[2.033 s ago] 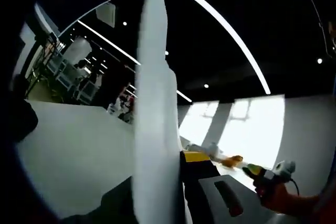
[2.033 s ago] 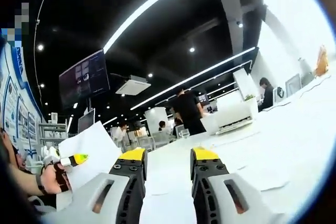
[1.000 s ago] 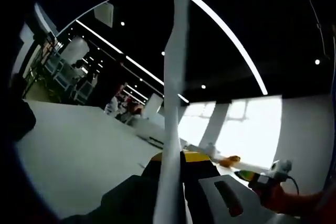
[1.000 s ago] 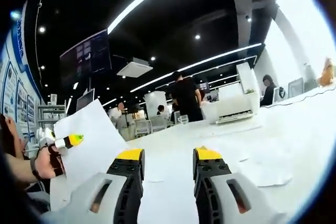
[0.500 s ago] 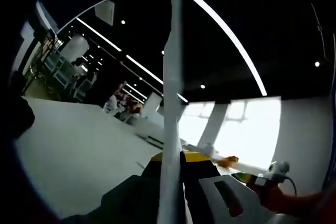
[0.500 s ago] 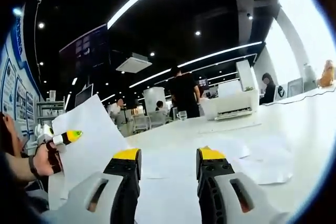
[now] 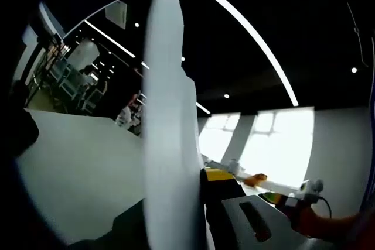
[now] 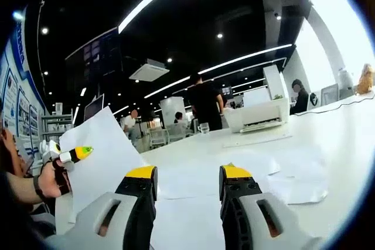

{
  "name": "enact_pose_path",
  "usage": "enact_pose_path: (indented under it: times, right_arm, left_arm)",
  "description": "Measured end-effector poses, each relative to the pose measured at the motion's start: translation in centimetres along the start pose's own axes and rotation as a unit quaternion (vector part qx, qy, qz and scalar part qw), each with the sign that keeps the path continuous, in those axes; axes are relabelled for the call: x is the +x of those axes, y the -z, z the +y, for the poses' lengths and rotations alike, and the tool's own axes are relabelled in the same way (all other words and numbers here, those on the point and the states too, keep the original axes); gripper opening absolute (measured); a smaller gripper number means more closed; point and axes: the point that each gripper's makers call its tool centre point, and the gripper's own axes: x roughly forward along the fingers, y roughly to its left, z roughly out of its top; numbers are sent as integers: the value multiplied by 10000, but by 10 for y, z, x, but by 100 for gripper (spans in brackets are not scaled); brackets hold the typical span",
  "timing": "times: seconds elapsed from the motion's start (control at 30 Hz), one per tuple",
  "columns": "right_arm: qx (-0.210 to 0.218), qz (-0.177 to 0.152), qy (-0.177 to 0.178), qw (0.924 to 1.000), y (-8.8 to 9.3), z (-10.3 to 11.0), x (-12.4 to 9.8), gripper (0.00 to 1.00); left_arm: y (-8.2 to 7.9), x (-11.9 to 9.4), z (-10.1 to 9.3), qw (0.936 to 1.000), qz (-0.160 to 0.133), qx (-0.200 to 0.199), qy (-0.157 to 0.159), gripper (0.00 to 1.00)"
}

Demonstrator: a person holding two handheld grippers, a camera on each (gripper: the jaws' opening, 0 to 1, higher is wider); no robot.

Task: Organize the stack of printing papers by aligning and flattening the scattered papers on the table

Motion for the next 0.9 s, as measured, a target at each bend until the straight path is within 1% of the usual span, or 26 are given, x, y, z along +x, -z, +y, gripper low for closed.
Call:
enact_pose_path:
  times: [0.3,0.43,0.9]
  right_arm:
    - [-6,27,-32,10000,1,2,1,40]
    - [14,43,-111,9999,2,5,2,42]
    - [2,96,-150,9998,4,6,3,42]
  left_arm:
    - [0,-1,-1,10000,-4,-6,3,6]
    - [0,-1,-2,10000,-2,9,9,6]
    - [0,0,-2,10000,9,9,-3,6]
